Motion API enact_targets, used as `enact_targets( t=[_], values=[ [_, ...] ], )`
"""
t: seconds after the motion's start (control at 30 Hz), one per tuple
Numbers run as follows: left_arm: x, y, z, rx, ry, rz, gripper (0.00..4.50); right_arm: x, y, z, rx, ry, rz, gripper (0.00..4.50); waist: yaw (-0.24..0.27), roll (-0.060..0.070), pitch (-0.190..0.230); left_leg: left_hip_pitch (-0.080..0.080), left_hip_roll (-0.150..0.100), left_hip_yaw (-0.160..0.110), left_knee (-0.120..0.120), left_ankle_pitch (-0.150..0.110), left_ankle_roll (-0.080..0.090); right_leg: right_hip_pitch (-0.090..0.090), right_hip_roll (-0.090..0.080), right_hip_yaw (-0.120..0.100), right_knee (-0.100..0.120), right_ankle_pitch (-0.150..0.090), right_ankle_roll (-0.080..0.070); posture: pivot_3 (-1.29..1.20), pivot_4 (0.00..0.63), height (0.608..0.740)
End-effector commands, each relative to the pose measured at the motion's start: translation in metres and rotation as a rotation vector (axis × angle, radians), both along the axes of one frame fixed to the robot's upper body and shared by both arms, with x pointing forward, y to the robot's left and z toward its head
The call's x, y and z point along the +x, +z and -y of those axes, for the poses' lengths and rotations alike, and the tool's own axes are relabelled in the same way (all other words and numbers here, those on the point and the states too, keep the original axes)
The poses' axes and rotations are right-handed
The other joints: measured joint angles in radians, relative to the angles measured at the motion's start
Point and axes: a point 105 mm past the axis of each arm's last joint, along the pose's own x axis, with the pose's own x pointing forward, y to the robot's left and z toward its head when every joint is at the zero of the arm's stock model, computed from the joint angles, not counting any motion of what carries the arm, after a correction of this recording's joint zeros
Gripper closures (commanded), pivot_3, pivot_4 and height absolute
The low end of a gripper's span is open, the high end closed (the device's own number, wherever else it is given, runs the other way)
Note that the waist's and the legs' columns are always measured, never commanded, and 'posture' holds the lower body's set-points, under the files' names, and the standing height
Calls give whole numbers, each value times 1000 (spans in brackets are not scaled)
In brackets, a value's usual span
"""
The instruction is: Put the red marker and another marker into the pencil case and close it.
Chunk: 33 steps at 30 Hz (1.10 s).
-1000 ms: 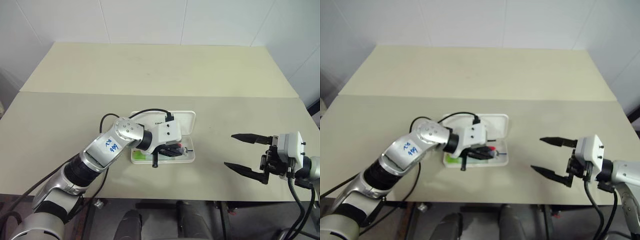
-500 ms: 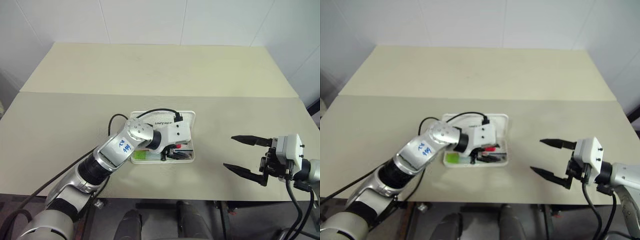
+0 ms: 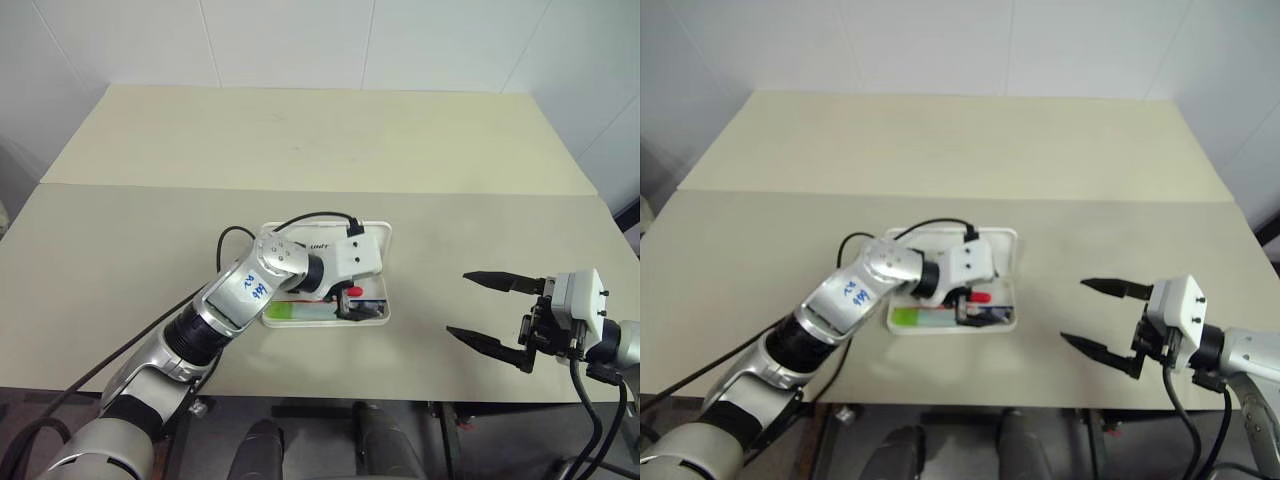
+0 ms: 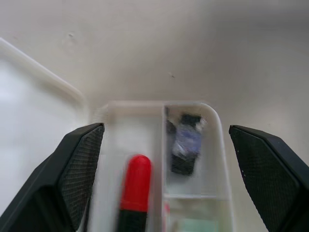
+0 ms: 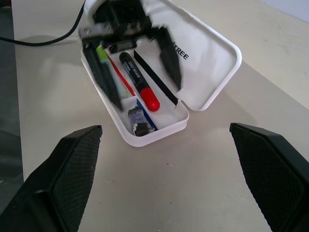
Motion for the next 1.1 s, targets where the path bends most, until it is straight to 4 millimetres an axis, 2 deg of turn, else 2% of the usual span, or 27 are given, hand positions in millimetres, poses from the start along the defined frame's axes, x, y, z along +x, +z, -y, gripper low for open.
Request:
enact_targets(
  t=[0.03,0.13,0.3,0.33,0.43,0.6,0.77,0.8,0.97,1.1],
  values=[
    [-8,46,-4,-209,-103,150,48,-4,12,-5,17,25,59,0,-1,0,0,0,0,0,0,0,0,0,0,0,0,0,0,0,150,740],
    [-6,66,-25,-321,-121,220,48,-3,15,-8,22,44,69,0,-1,0,0,0,0,0,-1,0,0,0,0,0,0,0,0,0,150,740],
    [4,76,-52,-379,-124,282,48,2,19,-8,20,69,87,0,1,0,0,0,0,1,2,0,0,1,0,0,0,1,1,0,150,740],
    [10,74,-58,-365,-98,271,230,4,19,-8,18,73,88,0,0,0,0,0,0,1,2,0,0,1,0,0,0,1,1,0,150,740],
    [20,82,-76,-425,-68,246,942,7,20,-9,15,87,95,0,0,0,0,0,0,0,2,0,0,2,0,0,0,2,0,0,150,740],
    [28,94,-95,-478,-86,230,2607,9,22,-9,15,108,107,0,0,0,0,0,0,0,2,0,0,1,0,0,0,2,1,0,150,740],
    [41,103,-113,-515,-49,193,4312,8,23,-11,17,124,113,0,0,0,0,0,0,0,0,0,0,1,0,0,0,8,12,0,150,740],
    [45,101,-117,-501,-28,191,4476,8,23,-11,18,127,113,0,0,0,0,0,0,0,0,0,0,1,0,0,0,8,14,0,150,740],
    [79,86,-150,-458,160,193,4476,9,23,-10,12,134,112,0,-4,0,0,1,0,0,0,0,0,1,0,0,-1,8,14,0,150,740],
    [91,70,-172,-442,240,163,4476,11,23,-7,5,137,107,0,-2,0,0,0,0,1,-1,0,0,0,0,0,-1,9,14,0,150,740]
  ],
)
